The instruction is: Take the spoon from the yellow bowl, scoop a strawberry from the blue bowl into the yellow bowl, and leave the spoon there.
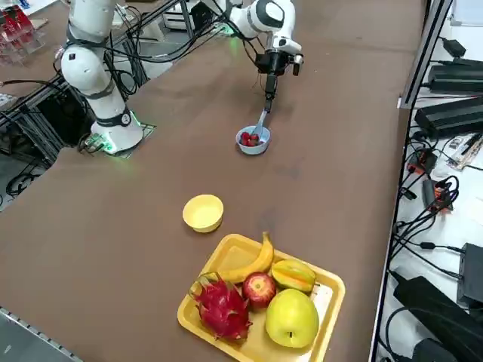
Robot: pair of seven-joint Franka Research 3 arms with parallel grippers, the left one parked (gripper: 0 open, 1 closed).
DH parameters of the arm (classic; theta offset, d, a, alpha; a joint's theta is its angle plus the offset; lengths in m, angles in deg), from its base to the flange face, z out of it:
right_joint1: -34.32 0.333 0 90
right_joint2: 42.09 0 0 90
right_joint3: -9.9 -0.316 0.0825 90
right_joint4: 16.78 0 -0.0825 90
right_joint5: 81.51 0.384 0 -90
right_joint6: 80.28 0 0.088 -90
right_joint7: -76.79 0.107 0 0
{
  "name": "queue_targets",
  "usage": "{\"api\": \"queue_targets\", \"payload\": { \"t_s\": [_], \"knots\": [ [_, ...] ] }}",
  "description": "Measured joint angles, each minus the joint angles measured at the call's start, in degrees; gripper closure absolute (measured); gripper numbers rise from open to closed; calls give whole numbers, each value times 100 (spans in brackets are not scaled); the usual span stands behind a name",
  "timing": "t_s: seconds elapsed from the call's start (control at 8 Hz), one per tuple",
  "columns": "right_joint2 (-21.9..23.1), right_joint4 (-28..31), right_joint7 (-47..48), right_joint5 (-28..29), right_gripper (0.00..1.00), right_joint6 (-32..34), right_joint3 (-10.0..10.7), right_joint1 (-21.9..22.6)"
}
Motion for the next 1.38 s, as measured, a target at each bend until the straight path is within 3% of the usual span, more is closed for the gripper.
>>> {"api": "queue_targets", "payload": {
  "t_s": [0.5, 1.38],
  "knots": [
    [-140, -74, 0, -449, 90, 326, -1, 190],
    [-294, -115, 0, -701, 90, 667, -1, 437]
  ]
}}
